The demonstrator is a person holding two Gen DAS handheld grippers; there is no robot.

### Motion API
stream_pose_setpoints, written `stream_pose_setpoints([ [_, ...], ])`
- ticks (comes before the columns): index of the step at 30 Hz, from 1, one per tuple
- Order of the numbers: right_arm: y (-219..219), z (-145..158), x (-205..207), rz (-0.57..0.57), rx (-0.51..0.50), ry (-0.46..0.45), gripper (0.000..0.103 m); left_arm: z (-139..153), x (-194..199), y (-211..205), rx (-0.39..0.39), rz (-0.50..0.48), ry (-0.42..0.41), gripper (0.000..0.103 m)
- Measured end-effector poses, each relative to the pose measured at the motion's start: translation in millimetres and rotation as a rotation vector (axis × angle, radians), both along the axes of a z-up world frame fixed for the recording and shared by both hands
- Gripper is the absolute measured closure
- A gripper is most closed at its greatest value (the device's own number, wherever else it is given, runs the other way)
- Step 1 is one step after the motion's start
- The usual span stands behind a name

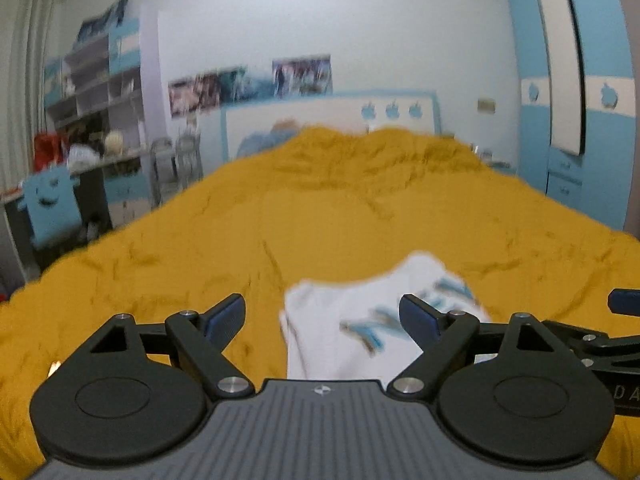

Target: Fold small clothes

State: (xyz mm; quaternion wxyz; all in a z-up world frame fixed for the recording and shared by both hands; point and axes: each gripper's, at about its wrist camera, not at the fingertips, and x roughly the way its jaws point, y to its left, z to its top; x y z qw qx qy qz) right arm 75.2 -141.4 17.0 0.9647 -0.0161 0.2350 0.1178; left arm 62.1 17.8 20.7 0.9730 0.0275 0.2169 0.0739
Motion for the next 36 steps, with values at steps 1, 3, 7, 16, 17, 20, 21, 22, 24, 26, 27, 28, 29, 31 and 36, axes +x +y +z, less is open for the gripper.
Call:
stream_pose_setpoints([
  [1,-1,-4,-1,0.0,0.0,0.018,0.021,-4,-1,1,-0.005,0.007,0.028,0.002],
  [3,-2,-12,-2,-0.012,0.001,0.046,0.021,-10,-4,4,-0.01,0.015,0.068,0.002],
  [7,-5,-25,0,-0.003,0.009,0.122,0.021,-27,-10,5,-0.026,0.02,0.145,0.002],
  [16,0,-47,1,0.018,0.014,0.233,0.021,-48,-24,1,-0.012,0.011,0.247,0.002],
  [17,1,-49,-1,0.018,0.004,0.231,0.021,-49,-25,0,-0.011,0.007,0.254,0.002],
  [20,2,-52,-5,0.013,-0.021,0.236,0.021,-51,-28,-2,-0.012,-0.001,0.265,0.002],
  [21,2,-53,-6,0.012,-0.024,0.237,0.021,-51,-29,-2,-0.013,-0.001,0.266,0.002],
  [22,1,-54,-7,0.011,-0.024,0.238,0.021,-51,-31,-2,-0.014,-0.002,0.267,0.002],
  [24,-1,-54,-10,0.01,-0.02,0.236,0.021,-49,-32,-2,-0.014,-0.005,0.263,0.002],
  [26,-2,-53,-11,0.013,-0.02,0.231,0.021,-47,-33,-3,-0.012,-0.007,0.257,0.002],
  [27,-2,-52,-11,0.014,-0.021,0.23,0.021,-47,-33,-4,-0.012,-0.009,0.256,0.002],
  [28,-3,-52,-12,0.015,-0.023,0.23,0.021,-46,-33,-4,-0.012,-0.01,0.256,0.002],
  [29,-3,-52,-12,0.016,-0.023,0.229,0.021,-47,-32,-4,-0.012,-0.012,0.257,0.002],
  [31,-3,-52,-12,0.017,-0.022,0.232,0.021,-47,-31,-5,-0.011,-0.014,0.26,0.002],
  [36,-3,-53,-11,0.02,-0.015,0.239,0.021,-48,-31,-4,-0.015,-0.012,0.265,0.002],
])
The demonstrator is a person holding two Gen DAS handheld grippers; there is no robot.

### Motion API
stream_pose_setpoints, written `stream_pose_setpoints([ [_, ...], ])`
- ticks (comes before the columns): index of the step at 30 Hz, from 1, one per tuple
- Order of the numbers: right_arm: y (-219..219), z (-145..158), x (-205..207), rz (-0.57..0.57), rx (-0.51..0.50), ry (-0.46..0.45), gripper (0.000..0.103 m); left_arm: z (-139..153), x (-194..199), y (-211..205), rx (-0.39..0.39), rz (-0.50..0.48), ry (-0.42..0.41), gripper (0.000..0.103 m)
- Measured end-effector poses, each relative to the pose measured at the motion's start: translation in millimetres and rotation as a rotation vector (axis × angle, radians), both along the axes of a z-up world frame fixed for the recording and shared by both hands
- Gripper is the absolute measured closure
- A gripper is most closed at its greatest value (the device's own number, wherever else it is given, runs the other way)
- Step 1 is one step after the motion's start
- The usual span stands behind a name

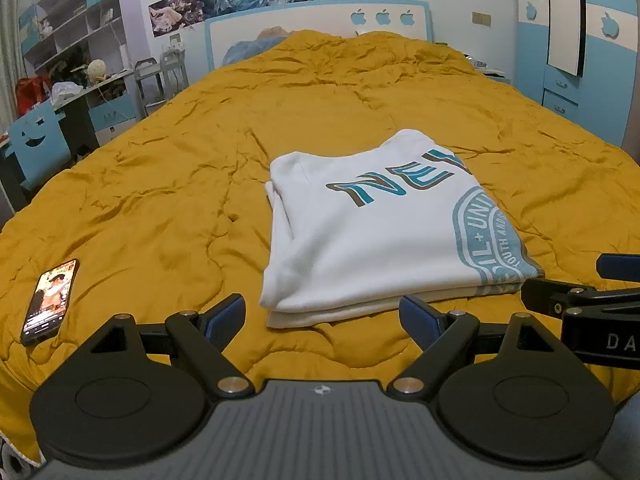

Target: Fold small clothes

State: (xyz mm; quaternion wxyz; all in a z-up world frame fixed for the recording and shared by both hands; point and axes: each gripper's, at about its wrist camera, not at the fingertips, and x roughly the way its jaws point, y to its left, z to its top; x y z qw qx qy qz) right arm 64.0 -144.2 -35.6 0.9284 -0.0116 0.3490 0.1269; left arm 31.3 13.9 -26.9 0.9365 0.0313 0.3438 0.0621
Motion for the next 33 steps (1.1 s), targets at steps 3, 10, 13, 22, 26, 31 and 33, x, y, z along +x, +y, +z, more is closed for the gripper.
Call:
stream_pose_setpoints([
  [3,0.1,0.0,0.1,0.002,0.001,0.0,0.021,0.0,0.1,0.2,0.0,-0.001,0.0,0.002],
  [10,0.9,-1.7,0.8,0.012,0.001,0.002,0.021,0.0,0.1,0.2,-0.001,0.0,0.0,0.002],
  [13,0.7,-2.3,1.3,0.013,-0.001,0.003,0.021,-0.4,0.1,0.4,0.0,0.0,0.001,0.002],
  [22,3.4,-1.8,-0.7,0.023,-0.008,-0.002,0.021,-0.6,0.0,1.1,0.0,-0.001,0.001,0.002],
  [26,3.5,-2.0,-0.9,0.026,-0.008,0.001,0.021,-0.4,0.0,0.9,0.0,0.0,0.001,0.002],
  [31,3.7,-1.9,-1.2,0.028,-0.008,0.0,0.021,-0.7,0.2,1.6,-0.001,0.0,0.003,0.002],
  [33,3.6,-2.0,-1.2,0.028,-0.007,0.001,0.021,-1.9,-0.2,1.5,-0.001,0.004,0.006,0.002],
])
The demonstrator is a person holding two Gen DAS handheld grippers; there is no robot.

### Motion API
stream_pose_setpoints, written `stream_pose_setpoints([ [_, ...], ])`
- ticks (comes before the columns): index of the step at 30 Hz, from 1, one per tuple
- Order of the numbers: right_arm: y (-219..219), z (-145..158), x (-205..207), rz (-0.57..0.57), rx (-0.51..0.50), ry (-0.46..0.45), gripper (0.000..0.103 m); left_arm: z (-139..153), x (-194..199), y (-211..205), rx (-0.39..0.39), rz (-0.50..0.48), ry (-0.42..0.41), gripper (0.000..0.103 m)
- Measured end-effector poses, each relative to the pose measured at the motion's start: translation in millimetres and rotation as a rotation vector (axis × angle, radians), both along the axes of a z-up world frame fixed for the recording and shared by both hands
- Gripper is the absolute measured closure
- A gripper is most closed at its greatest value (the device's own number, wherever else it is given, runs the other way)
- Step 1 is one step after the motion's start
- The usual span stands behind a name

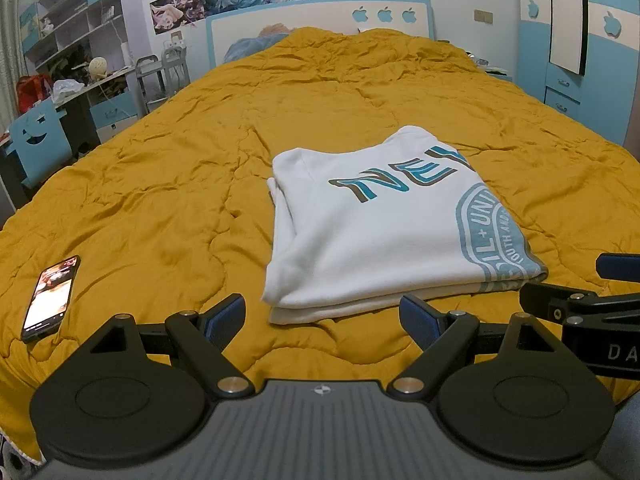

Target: Fold small clothes

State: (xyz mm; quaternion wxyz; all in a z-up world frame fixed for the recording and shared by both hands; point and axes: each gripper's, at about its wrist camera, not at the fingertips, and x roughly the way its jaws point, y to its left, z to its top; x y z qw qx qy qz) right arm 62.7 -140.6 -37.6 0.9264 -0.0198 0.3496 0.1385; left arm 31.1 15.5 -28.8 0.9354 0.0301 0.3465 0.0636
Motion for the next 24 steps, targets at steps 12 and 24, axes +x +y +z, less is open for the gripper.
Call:
stream_pose_setpoints([
  [12,-0.8,0.3,0.1,-0.002,-0.001,-0.002,0.021,-0.4,0.0,0.9,-0.001,0.001,0.001,0.002],
  [24,-1.1,0.7,-0.5,-0.007,-0.007,-0.002,0.021,-1.4,-0.2,0.8,-0.001,0.003,0.004,0.002],
])
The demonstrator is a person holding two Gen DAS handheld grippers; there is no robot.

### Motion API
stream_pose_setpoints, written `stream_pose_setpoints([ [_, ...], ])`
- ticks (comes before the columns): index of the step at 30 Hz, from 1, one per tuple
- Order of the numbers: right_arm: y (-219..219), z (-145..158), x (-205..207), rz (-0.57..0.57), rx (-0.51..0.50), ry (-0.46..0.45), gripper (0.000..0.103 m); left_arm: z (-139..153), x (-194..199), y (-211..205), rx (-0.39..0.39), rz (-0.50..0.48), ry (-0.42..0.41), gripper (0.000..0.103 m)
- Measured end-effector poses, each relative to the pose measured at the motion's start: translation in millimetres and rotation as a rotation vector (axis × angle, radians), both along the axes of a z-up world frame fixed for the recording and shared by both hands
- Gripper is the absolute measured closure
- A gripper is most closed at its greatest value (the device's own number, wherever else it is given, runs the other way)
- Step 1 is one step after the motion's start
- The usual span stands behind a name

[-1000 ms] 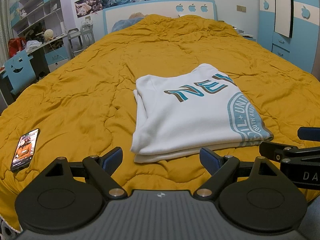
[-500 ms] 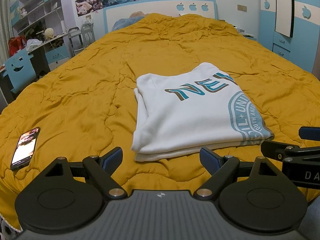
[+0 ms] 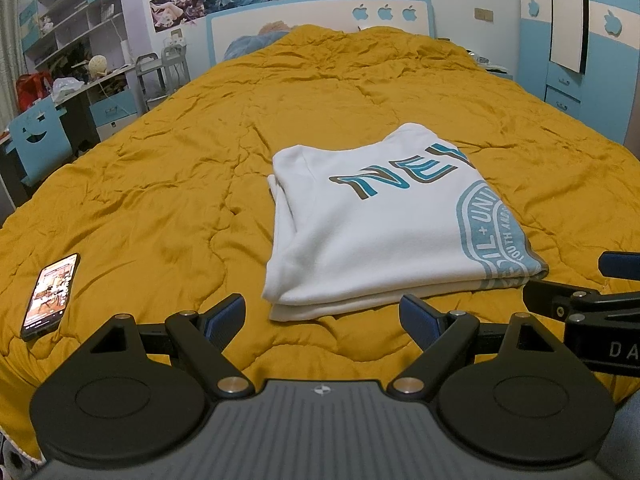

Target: Fold small clothes

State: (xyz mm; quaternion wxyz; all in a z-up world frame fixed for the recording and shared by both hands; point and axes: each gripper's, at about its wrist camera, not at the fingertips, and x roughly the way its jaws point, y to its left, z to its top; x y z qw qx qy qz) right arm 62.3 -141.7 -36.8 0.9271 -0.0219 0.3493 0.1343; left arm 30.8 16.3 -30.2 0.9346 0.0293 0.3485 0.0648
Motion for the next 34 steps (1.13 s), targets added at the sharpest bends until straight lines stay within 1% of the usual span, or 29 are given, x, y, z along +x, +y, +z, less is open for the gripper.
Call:
stream_pose_setpoints([
  [20,0.6,-0.3,-0.1,0.001,0.0,-0.001,0.021,-1.5,-1.5,-0.8,-0.005,0.003,0.007,0.002],
  [27,0.4,-0.3,0.1,0.0,-0.001,-0.001,0.021,-0.4,-1.6,-1.7,0.016,0.003,0.003,0.002],
  [34,0.9,-0.3,-0.2,0.0,-0.001,-0.001,0.021,0.1,-0.9,0.5,0.011,0.008,0.006,0.002],
])
